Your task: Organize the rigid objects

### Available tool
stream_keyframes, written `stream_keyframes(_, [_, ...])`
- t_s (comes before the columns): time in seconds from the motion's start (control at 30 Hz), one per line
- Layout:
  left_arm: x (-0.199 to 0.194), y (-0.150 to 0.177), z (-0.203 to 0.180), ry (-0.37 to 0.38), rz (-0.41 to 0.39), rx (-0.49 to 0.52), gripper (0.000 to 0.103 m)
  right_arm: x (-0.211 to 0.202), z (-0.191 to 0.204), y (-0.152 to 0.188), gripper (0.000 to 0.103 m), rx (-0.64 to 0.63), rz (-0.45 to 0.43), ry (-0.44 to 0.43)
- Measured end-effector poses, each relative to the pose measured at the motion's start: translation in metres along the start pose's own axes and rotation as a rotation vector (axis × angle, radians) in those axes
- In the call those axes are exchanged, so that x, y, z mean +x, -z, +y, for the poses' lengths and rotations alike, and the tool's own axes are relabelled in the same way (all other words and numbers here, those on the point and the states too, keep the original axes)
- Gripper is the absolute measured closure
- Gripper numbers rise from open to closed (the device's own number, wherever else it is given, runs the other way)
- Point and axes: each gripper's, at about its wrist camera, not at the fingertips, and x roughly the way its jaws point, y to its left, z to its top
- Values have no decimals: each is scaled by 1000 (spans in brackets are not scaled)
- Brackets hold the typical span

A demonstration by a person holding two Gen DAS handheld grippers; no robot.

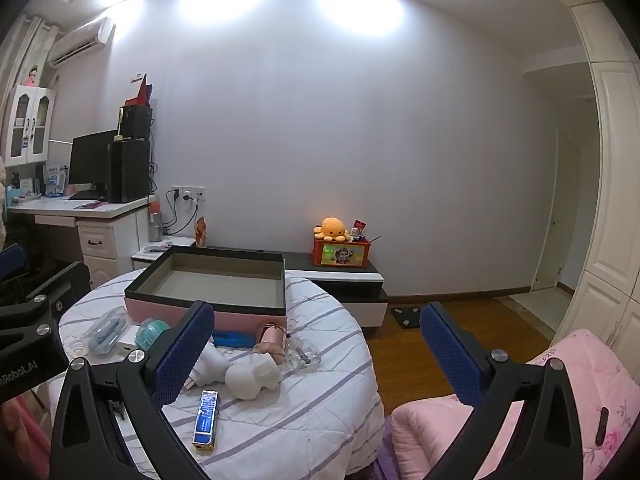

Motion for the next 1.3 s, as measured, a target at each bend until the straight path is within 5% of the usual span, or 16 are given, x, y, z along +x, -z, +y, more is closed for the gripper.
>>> stream_keyframes(1.3, [-3,-3,3,-36,-11,-3,0,-4,-5,-7,0,0,-8,1])
